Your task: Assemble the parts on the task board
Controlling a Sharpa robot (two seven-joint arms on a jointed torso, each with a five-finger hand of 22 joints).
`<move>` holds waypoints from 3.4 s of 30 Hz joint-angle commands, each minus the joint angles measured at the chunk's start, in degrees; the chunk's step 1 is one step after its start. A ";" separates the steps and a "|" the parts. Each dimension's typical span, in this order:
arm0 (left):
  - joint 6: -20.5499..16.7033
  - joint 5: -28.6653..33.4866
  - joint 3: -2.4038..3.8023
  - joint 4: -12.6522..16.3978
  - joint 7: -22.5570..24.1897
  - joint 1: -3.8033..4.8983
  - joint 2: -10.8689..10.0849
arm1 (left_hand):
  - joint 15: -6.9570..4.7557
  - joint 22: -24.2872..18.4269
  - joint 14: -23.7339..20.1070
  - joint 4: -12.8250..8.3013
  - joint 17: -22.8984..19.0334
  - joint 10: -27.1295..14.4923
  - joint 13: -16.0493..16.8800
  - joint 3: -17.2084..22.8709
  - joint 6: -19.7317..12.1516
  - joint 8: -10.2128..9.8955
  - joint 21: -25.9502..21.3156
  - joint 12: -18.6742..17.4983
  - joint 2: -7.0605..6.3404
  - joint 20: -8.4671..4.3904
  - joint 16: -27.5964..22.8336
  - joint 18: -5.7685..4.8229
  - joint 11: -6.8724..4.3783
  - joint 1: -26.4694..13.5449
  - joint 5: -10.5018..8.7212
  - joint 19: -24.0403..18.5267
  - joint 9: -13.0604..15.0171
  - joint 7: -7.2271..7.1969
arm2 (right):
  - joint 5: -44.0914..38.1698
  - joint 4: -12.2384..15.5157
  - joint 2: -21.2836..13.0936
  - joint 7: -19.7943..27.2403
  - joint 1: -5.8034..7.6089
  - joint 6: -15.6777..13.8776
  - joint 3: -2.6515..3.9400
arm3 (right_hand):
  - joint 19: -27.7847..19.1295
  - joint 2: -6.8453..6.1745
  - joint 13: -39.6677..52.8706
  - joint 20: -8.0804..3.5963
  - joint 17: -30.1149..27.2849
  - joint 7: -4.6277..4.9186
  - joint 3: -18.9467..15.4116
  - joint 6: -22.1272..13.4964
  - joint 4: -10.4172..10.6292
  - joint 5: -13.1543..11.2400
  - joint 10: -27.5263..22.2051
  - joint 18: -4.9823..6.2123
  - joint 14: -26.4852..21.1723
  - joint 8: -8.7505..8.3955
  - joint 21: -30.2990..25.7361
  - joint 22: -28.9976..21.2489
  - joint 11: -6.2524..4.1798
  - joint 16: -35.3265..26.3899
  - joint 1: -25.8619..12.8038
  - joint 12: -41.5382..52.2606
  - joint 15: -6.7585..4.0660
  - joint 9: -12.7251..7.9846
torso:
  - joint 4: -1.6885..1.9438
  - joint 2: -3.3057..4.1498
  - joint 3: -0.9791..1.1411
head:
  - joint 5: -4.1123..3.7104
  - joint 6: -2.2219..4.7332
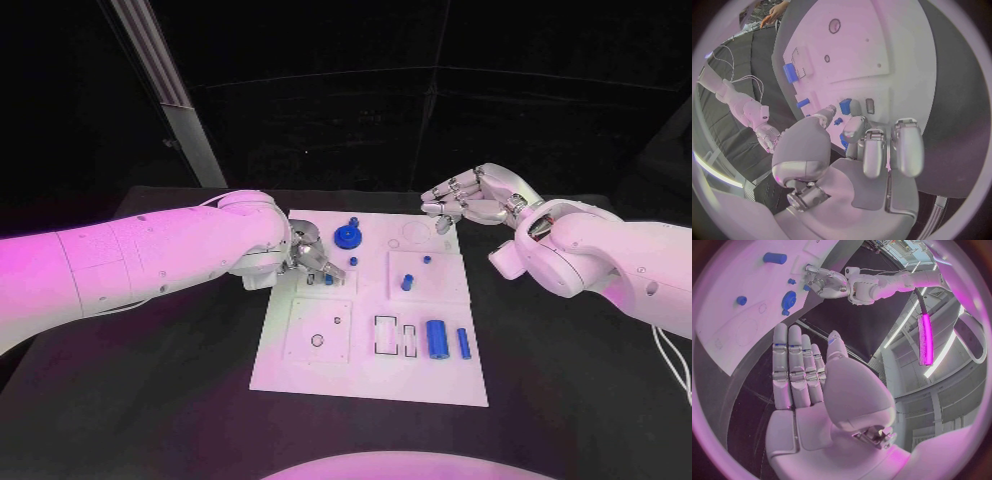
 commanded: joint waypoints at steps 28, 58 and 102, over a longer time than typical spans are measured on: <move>7.83 3.49 5.19 -7.93 1.45 4.62 0.47 | 2.00 -6.37 5.92 2.55 15.09 -5.68 -8.78 -13.22 -6.84 -7.12 -4.37 -5.76 3.78 1.59 0.18 0.32 2.84 12.21 -0.82 -0.55 -4.35 3.60 | 0.14 -1.15 0.65 0.76 0.10 0.52 0.03 | -0.18 0.39 -0.08 0.13 -0.06 -0.02 -0.52 -0.56 0.08 0.19 -0.40 0.58 -0.43 -0.39 -0.34 -0.11 0.18 -0.36 -0.30 -0.40 0.22 -0.06 | -0.12 0.05 0.02 | 0.10 0.87; 12.60 -0.23 2.25 -25.05 2.11 2.76 9.31 | 1.91 -5.74 5.92 3.87 15.09 -5.30 -8.16 -15.86 -5.14 -6.40 -4.07 -4.68 5.09 1.71 0.18 0.26 2.61 12.62 -1.24 -0.33 -4.92 3.24 | 0.14 -1.75 1.59 0.86 0.09 0.85 0.03 | -0.22 0.48 -0.08 0.18 -0.07 0.01 -0.56 -0.65 0.11 0.29 -0.44 0.59 -0.47 -0.39 -0.44 -0.16 0.21 -0.43 -0.35 -0.44 0.25 -0.06 | -0.08 0.00 0.05 | 0.54 0.26; 15.71 -0.35 2.23 -25.69 3.88 2.09 10.28 | 1.66 -4.94 5.92 1.78 15.09 -4.87 -7.81 -15.97 -3.69 -5.91 -3.67 -4.01 8.32 1.51 0.18 0.13 2.27 17.42 -0.92 -0.17 -5.56 2.86 | 0.14 -2.24 2.03 0.70 0.09 0.80 0.02 | -0.22 0.65 -0.07 0.19 -0.06 0.00 -0.48 -0.69 0.03 0.41 -0.44 0.61 -0.45 -0.37 -0.50 -0.20 0.20 -0.47 -0.17 -0.46 0.24 -0.05 | -0.06 -0.03 0.09 | 0.72 -0.15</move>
